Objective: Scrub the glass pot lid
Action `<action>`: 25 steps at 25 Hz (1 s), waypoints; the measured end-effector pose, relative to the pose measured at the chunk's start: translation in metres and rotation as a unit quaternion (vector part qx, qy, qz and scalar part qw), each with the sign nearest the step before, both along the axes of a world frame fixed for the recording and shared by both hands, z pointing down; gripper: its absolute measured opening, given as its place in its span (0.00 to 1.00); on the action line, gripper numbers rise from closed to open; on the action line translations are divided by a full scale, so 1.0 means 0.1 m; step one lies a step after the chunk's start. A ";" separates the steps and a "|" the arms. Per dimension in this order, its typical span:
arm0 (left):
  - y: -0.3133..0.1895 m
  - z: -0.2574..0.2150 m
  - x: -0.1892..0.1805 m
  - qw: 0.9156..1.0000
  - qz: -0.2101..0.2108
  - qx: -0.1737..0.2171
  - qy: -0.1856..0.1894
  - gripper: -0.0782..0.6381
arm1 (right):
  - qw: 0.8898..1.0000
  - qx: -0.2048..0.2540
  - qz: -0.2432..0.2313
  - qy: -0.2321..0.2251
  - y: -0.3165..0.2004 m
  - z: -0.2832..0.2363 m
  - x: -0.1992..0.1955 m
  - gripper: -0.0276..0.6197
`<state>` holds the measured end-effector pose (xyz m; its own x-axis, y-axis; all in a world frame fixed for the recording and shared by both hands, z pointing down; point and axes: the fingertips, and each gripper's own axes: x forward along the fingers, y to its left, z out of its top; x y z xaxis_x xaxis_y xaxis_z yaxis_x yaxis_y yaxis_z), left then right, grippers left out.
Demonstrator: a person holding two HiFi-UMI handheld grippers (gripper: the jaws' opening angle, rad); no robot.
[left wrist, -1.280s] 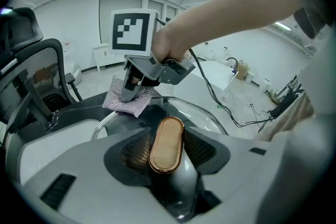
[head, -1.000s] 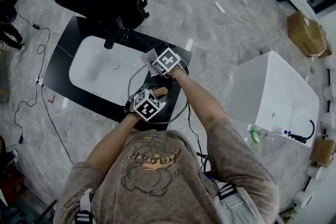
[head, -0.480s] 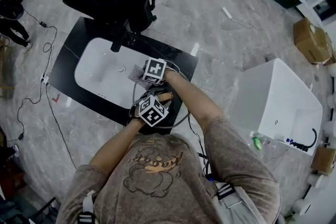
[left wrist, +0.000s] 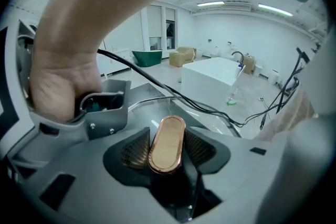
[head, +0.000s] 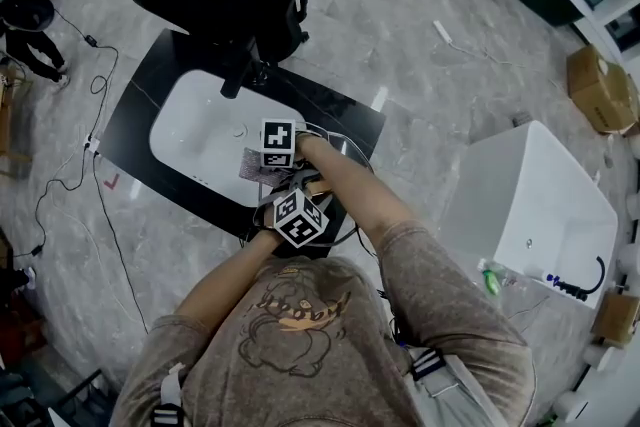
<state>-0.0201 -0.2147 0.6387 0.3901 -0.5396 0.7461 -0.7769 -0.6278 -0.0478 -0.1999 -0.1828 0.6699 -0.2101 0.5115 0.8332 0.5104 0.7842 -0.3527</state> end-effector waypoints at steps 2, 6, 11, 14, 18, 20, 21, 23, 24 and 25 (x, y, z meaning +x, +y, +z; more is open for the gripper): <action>-0.01 0.00 -0.01 1.000 -0.003 0.002 0.001 0.41 | 1.000 0.001 -0.009 0.004 0.04 0.01 -0.01 0.18; -0.01 0.02 -0.01 1.000 -0.004 0.006 -0.001 0.41 | 1.000 -0.005 0.009 0.003 0.01 0.02 -0.02 0.18; 0.00 0.02 0.01 0.999 0.000 0.040 0.002 0.42 | 0.997 0.000 0.059 -0.039 -0.12 -0.03 -0.05 0.19; 0.01 -0.17 0.00 0.997 -0.017 0.065 0.043 0.42 | 0.986 -0.001 0.142 -0.093 -0.38 -0.19 -0.11 0.19; 0.07 -0.61 -0.09 0.988 -0.037 0.106 0.109 0.42 | 0.943 0.004 0.293 -0.157 -0.93 -0.51 0.09 0.18; 0.07 -0.82 -0.24 0.980 -0.065 0.122 0.142 0.33 | 0.912 0.005 0.369 -0.180 -1.17 -0.66 0.35 0.17; 0.06 -0.91 -0.34 0.976 -0.086 0.126 0.158 0.20 | 0.895 0.006 0.405 -0.189 -1.26 -0.73 0.51 0.17; 0.04 -1.01 -0.51 0.965 -0.129 0.118 0.193 0.13 | 0.859 0.019 0.470 -0.205 -1.36 -0.85 0.89 0.17; 0.03 -1.04 -0.56 0.961 -0.146 0.110 0.207 0.13 | 0.840 0.029 0.498 -0.213 -1.36 -0.90 1.08 0.17; 0.03 -1.08 -0.61 0.958 -0.159 0.104 0.216 0.13 | 0.822 0.039 0.523 -0.220 -1.34 -0.97 1.27 0.17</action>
<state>-0.0807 -0.2119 0.5310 0.4290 -0.8019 0.4158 -0.9030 -0.3680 0.2218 -0.0725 -0.3168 0.5733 -0.7914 -0.1930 0.5800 -0.3939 0.8865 -0.2426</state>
